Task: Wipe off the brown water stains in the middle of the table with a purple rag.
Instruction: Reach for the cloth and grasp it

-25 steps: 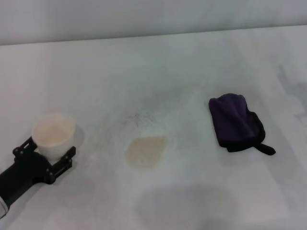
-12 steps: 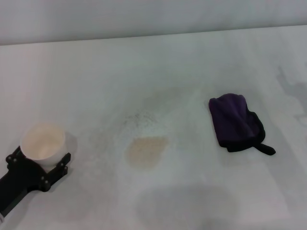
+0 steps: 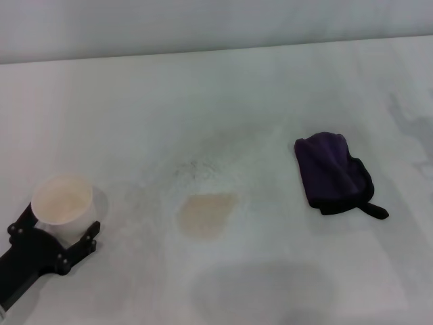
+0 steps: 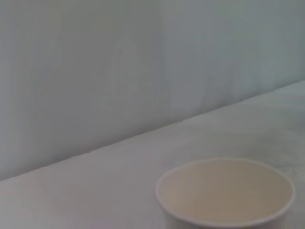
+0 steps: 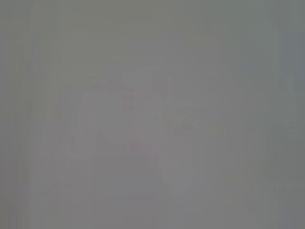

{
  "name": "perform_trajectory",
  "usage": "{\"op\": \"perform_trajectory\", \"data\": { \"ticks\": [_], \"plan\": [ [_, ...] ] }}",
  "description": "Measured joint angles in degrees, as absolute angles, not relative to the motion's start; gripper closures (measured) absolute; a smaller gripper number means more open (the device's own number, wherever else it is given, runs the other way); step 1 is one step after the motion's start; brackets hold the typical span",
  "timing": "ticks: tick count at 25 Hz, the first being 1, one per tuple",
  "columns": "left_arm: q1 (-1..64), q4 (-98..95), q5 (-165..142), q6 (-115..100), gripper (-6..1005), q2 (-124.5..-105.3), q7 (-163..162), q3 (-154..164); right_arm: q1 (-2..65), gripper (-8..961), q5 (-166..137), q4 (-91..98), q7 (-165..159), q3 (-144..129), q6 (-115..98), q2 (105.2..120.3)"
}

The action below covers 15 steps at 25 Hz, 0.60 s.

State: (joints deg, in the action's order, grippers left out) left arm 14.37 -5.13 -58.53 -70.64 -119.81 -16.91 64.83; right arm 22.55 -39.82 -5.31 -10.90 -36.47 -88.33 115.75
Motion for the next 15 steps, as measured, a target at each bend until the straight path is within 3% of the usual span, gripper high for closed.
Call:
{"op": "perform_trajectory", "data": {
  "ticks": [15],
  "plan": [
    [10.3,-1.1,-52.8,-77.5,107,-119.88,-10.1,64.9,22.7,112,-39.8,-5.2,-10.9,-36.5,-88.0,115.75]
  ]
}}
